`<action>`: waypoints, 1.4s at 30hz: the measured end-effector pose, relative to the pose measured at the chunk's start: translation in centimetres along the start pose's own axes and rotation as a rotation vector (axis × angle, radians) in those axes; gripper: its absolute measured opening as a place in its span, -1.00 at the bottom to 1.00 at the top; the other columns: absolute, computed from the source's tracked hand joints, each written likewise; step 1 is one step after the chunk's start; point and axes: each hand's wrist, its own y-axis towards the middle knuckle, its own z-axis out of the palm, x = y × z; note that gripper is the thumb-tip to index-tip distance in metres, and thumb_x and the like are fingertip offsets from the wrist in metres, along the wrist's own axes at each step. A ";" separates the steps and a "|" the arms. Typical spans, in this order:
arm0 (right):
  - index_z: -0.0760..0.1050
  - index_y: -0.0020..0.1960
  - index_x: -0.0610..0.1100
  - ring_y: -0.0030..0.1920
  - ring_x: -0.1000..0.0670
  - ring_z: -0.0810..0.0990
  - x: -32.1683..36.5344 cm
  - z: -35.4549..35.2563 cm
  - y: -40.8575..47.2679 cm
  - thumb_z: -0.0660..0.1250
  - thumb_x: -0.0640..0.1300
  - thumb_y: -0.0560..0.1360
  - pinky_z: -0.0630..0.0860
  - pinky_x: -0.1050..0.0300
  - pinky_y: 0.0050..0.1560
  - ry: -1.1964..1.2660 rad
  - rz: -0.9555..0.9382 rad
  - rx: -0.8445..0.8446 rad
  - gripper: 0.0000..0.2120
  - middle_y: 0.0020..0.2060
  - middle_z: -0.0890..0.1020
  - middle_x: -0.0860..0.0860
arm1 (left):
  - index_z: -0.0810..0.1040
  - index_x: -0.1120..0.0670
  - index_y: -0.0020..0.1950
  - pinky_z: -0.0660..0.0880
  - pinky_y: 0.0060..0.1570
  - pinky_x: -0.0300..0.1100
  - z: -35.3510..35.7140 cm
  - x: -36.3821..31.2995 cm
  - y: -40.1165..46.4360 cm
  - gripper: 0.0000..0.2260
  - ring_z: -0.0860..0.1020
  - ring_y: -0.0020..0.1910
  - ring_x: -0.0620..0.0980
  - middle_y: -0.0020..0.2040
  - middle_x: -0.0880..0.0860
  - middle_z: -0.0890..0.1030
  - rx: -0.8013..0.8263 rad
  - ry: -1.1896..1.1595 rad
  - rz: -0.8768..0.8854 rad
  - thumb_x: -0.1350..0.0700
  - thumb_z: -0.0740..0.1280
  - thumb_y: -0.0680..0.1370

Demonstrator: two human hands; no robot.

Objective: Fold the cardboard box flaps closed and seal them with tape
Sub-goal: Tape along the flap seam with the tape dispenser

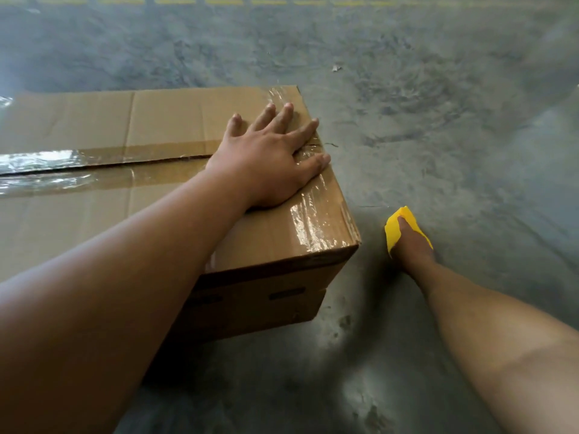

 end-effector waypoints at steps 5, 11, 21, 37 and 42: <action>0.44 0.36 -0.08 0.20 -0.22 0.52 5.5 -5.0 -1.9 0.18 -0.13 0.40 0.42 0.04 0.11 0.353 -0.127 -0.148 -0.49 0.26 0.55 -0.19 | -0.06 -0.27 0.59 -0.16 0.51 0.23 -0.1 0.0 -0.1 -0.35 -0.17 0.60 -0.03 0.64 -0.04 -0.10 -0.003 -0.012 0.008 -0.45 -0.14 0.53; 0.47 0.37 -0.05 0.23 0.03 0.53 15.0 -14.5 -5.1 0.11 -0.11 0.39 0.43 0.14 0.23 0.618 -0.443 -0.358 -0.44 0.27 0.57 0.00 | 0.01 -0.11 0.62 -0.12 0.52 0.17 -1.2 0.9 -0.4 -0.30 -0.11 0.60 -0.05 0.64 -0.01 -0.04 -0.008 -0.036 0.029 -0.41 -0.05 0.56; 0.57 0.11 0.18 0.04 0.09 0.64 28.5 -16.7 -17.1 0.39 0.28 0.34 0.53 0.09 0.15 0.588 -0.958 -0.081 -0.61 0.04 0.67 0.11 | -0.13 -0.17 0.62 -0.12 0.54 0.11 -3.3 13.2 -9.4 -0.30 -0.14 0.60 -0.04 0.63 -0.08 -0.12 0.060 0.045 -0.146 -0.44 -0.15 0.54; 0.51 0.13 0.17 -0.01 0.11 0.64 44.1 -10.0 -25.8 0.48 0.19 0.27 0.54 0.27 -0.04 0.592 -1.114 0.321 -0.55 0.05 0.64 0.07 | 0.58 0.25 0.02 0.43 -0.12 -0.09 -6.3 25.5 -16.8 -0.28 0.67 -0.16 0.06 -0.22 0.16 0.69 -0.388 -1.618 -0.523 -0.35 -0.05 0.60; 0.55 0.11 0.16 0.03 0.02 0.65 44.7 -9.1 -25.8 0.51 0.19 0.26 0.56 0.07 0.12 0.562 -1.132 0.322 -0.56 0.04 0.67 0.03 | 0.59 0.08 0.10 0.43 0.22 -0.02 -6.5 26.6 -17.5 -0.46 0.65 -0.18 0.06 -0.13 0.08 0.64 -0.314 -1.831 -0.400 -0.35 0.13 0.57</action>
